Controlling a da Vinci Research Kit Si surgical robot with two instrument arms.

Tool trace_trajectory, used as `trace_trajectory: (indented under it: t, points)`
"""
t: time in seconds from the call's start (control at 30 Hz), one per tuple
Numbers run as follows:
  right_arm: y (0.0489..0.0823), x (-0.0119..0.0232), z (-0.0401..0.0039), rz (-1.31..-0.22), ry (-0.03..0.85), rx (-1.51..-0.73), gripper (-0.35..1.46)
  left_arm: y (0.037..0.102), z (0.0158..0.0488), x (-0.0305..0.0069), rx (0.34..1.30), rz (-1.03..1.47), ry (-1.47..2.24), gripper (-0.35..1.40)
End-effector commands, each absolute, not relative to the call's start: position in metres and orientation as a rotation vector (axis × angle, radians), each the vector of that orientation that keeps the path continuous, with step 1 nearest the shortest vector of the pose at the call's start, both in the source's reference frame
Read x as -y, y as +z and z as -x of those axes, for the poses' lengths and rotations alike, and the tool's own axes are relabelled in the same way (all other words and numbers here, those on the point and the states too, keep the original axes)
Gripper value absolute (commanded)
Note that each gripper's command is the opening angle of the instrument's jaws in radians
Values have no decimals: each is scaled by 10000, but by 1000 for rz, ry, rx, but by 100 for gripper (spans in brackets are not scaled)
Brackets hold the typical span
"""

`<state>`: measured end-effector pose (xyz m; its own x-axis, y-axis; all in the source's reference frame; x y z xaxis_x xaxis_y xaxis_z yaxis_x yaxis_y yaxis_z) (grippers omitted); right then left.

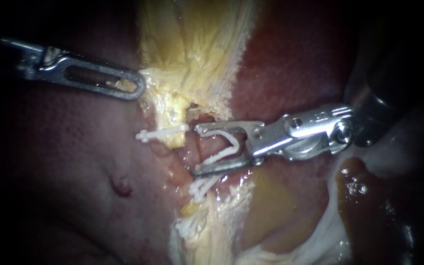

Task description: Clipping third clip right tube

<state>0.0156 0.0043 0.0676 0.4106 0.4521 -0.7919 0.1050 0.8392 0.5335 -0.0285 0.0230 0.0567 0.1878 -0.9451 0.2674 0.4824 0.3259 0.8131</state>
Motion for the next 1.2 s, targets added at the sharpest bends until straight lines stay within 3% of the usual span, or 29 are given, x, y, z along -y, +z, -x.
trace_trajectory:
  t: [0.03, 1.2]
  points:
    - [676, -43, -156, -562, 233, -1142, 49, 566, 285, -230, 873, -651, -1111, -35]
    - [669, -49, -108, -567, 246, -1139, 50, 566, 285, -230, 873, -651, -1110, -35]
